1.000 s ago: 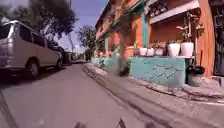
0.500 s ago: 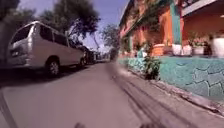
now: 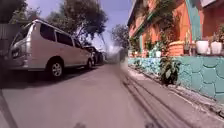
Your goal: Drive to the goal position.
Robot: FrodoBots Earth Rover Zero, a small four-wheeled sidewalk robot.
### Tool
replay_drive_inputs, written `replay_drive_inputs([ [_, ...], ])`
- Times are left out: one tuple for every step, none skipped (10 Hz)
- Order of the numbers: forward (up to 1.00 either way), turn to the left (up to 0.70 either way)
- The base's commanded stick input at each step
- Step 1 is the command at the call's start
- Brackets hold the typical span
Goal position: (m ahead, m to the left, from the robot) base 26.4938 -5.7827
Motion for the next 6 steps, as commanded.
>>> replay_drive_inputs([
  [1.0,0.0],
  [1.0,0.0],
  [1.0,0.0],
  [1.0,0.0],
  [1.0,0.0],
  [1.0,0.0],
])
